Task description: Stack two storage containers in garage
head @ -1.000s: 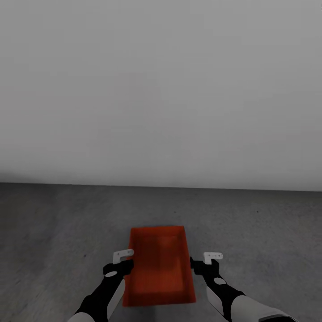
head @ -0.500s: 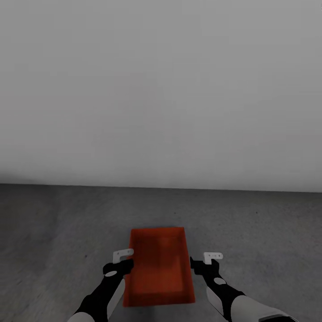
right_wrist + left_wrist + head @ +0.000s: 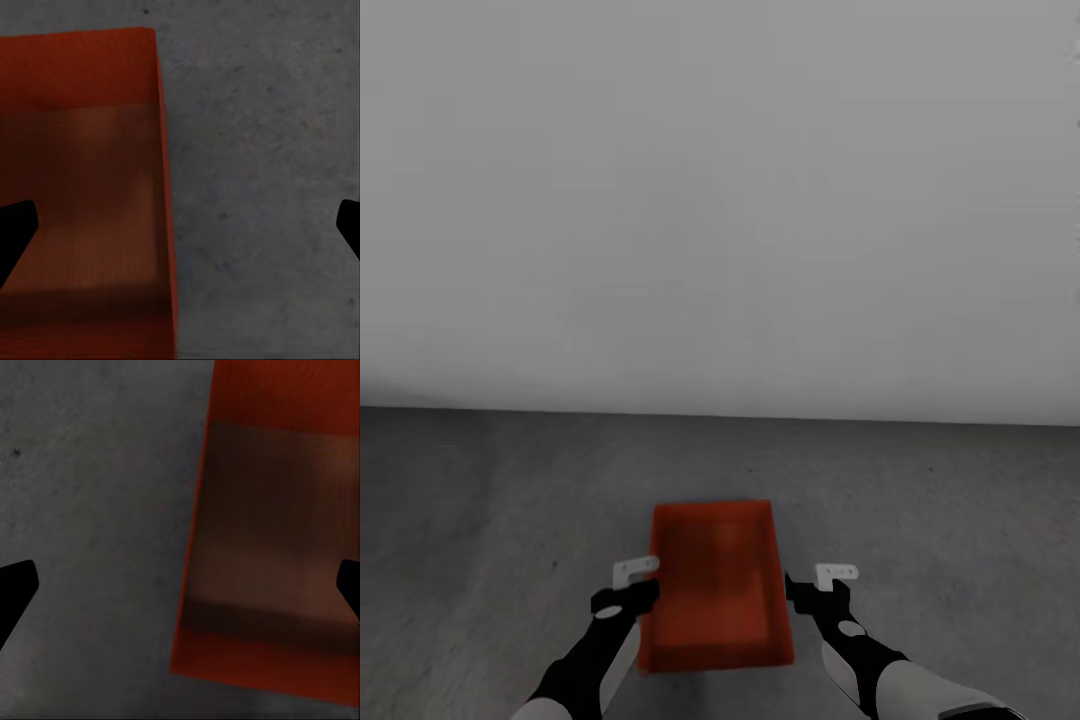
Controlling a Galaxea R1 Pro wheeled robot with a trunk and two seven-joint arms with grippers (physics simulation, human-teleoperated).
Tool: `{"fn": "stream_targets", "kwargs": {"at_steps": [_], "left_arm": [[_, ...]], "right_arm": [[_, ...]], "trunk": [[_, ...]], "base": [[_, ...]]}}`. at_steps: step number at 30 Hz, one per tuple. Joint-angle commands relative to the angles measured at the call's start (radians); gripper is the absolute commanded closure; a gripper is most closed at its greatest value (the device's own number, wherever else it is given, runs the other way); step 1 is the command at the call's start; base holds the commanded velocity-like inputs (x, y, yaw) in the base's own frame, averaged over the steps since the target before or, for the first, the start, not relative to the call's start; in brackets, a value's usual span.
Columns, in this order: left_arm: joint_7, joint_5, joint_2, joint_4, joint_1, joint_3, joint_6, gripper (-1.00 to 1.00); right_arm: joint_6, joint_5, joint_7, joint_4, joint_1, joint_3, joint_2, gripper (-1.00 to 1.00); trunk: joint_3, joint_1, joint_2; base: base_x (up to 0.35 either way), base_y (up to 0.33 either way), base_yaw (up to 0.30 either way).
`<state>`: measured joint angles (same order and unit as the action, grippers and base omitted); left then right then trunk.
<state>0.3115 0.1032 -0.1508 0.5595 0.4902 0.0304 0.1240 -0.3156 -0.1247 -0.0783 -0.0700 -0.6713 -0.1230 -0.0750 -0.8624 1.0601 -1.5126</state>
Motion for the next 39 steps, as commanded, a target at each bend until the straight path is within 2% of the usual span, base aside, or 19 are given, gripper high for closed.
{"fn": "stream_targets", "kwargs": {"at_steps": [1, 14, 39], "left_arm": [[0.006, 0.01, 0.0, 0.002, 0.0, 0.003, 0.005, -1.0], [0.006, 0.01, 0.0, 0.001, 0.0, 0.004, 0.008, -1.0], [0.006, 0.01, 0.001, -0.001, -0.001, 0.005, 0.008, -1.0]], "right_arm": [[-0.003, -0.01, -0.003, 0.001, -0.001, -0.009, 0.0, -1.0], [-0.003, -0.01, -0.003, 0.001, -0.001, -0.009, 0.0, -1.0], [-0.003, -0.01, -0.003, 0.001, -0.001, -0.009, 0.0, -1.0]], "trunk": [[-0.001, -0.001, 0.0], [-0.001, -0.001, 0.0], [-0.001, -0.001, 0.0]], "base": [[-0.281, 0.0, 0.0], [-0.324, 0.012, 0.0], [-0.339, 0.081, 0.0]]}}
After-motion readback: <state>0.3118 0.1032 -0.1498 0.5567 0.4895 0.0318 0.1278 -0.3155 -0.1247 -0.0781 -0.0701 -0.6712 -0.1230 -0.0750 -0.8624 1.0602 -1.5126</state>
